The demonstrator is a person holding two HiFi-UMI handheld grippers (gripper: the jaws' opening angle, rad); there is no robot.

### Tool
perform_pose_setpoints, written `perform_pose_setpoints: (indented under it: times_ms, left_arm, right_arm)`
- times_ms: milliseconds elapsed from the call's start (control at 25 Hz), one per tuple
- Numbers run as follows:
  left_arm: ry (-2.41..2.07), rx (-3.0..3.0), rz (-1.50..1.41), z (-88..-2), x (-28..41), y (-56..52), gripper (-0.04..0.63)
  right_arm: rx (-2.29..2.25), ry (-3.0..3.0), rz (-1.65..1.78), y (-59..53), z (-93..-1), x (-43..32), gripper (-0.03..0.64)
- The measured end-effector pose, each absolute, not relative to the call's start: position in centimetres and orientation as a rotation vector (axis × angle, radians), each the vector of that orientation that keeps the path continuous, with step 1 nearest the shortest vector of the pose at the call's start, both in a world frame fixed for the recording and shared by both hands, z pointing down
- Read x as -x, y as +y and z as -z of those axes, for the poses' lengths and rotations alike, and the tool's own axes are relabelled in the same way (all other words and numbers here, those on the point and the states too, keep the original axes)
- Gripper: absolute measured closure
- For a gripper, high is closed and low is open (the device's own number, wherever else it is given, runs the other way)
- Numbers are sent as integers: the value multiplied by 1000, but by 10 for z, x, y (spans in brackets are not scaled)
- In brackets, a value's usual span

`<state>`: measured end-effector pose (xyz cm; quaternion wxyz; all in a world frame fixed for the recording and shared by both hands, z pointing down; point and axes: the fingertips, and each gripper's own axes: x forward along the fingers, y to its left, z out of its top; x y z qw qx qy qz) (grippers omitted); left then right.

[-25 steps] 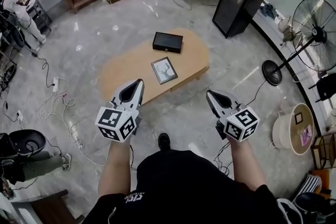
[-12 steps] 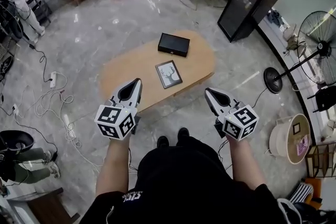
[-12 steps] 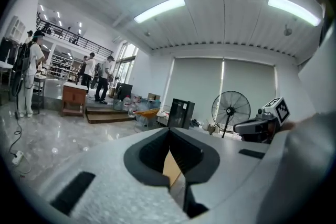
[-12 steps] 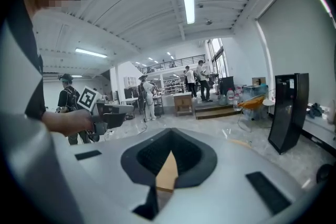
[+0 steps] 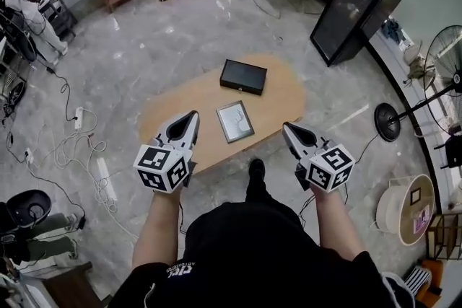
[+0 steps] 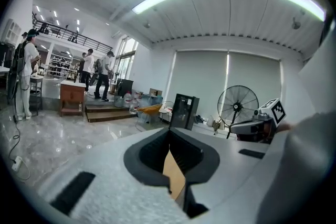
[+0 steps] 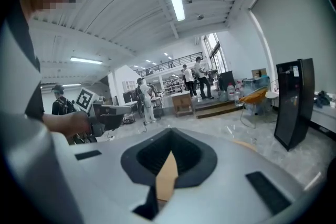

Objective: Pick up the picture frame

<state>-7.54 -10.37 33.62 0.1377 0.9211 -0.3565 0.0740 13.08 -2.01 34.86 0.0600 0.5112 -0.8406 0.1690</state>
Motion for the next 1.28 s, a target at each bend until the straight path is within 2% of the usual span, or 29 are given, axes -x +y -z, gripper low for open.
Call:
perform_pose_setpoints:
  times_ms: [480, 920, 1280]
  left_arm:
    - [-1111, -2535, -310, -362, 0, -206, 586]
    - [-1157, -2424, -276, -391, 14, -233, 586]
    - [-1062, -2351, -334, -458, 26, -240, 586]
  right_arm:
    - [-1276, -2593, -643, -159, -386, -183, 612]
    - [-1128, -2549, -664, -197, -407, -166, 612]
    - [-1058, -2456, -754, -194, -451, -131, 612]
